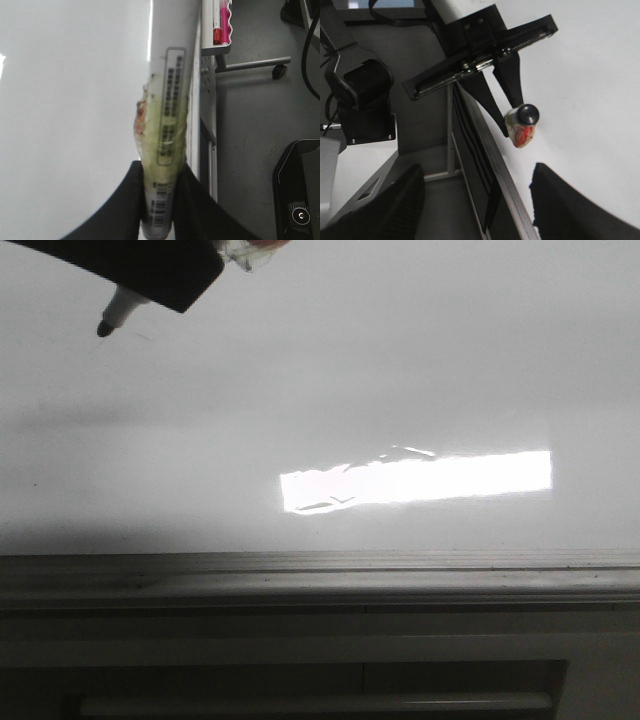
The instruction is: Write number 0 on whiteboard
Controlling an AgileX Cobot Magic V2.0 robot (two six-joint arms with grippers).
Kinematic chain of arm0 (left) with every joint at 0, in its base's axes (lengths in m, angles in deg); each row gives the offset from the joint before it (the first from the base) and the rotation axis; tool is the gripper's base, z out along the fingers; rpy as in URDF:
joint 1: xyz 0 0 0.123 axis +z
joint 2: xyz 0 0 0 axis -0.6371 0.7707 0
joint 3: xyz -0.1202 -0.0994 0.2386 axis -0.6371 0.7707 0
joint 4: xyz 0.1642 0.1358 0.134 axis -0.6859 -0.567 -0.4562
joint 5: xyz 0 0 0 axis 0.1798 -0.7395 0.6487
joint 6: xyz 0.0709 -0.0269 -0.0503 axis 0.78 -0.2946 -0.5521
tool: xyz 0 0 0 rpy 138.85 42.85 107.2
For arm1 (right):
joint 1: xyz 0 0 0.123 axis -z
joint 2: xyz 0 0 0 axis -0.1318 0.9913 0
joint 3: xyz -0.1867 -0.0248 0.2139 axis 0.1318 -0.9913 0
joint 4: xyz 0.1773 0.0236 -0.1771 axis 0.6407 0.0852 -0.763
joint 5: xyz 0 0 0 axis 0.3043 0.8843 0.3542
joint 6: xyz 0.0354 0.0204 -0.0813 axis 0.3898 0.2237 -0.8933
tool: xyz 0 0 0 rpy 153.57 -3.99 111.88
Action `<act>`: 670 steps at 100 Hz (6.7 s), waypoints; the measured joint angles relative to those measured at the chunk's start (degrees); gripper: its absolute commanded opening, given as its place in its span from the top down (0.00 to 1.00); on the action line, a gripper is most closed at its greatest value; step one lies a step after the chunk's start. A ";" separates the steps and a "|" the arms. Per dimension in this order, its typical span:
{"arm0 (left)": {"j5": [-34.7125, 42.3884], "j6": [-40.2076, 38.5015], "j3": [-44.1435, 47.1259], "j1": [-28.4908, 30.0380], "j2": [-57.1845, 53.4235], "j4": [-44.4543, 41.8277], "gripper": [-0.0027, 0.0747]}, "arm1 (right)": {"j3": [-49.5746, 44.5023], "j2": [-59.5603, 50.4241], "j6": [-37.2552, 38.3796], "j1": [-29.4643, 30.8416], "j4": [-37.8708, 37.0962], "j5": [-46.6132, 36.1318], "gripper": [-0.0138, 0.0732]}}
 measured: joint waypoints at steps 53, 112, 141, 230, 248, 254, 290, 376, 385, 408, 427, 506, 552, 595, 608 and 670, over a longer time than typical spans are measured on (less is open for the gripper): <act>-0.58 1.16 0.00 0.00 0.00 -0.48 0.99 | 8.72 20.55 -2.75 -11.10 -2.32 -11.07 0.42; -0.67 -1.31 -0.13 0.00 0.00 0.50 0.76 | 9.16 23.38 -4.18 -11.11 -3.86 -11.22 0.91; -0.02 -14.38 -0.02 0.00 -2.74 1.79 0.32 | 4.60 17.17 -1.97 -11.11 -3.50 -14.01 0.90; 31.69 -37.42 26.19 12.26 -27.25 6.91 0.99 | -5.57 11.62 1.34 -11.11 -0.94 -48.82 0.90; 31.59 -37.52 26.19 12.26 -27.25 6.91 0.99 | -3.45 16.46 1.34 -11.11 -0.94 -49.46 0.90; 31.59 -37.52 26.19 12.26 -27.25 6.91 0.99 | -3.34 17.20 1.34 -11.11 -0.94 -49.69 0.90; 31.59 -37.52 26.19 12.26 -27.25 6.91 0.99 | -3.34 18.24 1.37 -11.11 -0.94 -49.89 0.90; 31.59 -37.52 26.19 12.26 -27.25 6.91 0.99 | -3.34 3.94 44.20 -11.11 -47.43 -26.75 0.90; 31.59 -37.52 26.19 12.26 -27.25 6.91 0.99 | -2.64 3.83 56.92 -11.11 -54.95 -25.96 0.90; 31.59 -37.52 26.19 12.26 -27.25 6.91 0.99 | 0.08 8.04 64.97 -11.11 -58.25 -26.14 0.90; 31.59 -37.52 26.19 12.26 -27.25 6.91 0.99 | 1.42 11.87 65.50 -11.11 -60.22 -29.52 0.90; 31.59 -37.52 26.19 12.26 -27.25 6.91 0.99 | 2.29 20.49 65.58 -11.11 -73.65 -36.59 0.90; 30.79 -37.52 26.19 12.26 -27.25 6.91 0.99 | 5.29 23.83 65.58 -17.02 -73.88 -32.63 0.90; 27.47 -37.62 26.19 12.26 -27.25 6.91 0.99 | 5.92 21.44 68.24 -17.75 -74.12 -17.68 0.90; 26.24 -37.62 26.19 12.26 -27.25 6.91 0.99 | 5.82 19.20 70.94 -17.75 -76.22 -13.81 0.90; 26.15 -37.62 26.19 12.26 -27.25 6.91 0.99 | 13.39 25.26 81.85 -18.18 -88.28 -12.92 0.90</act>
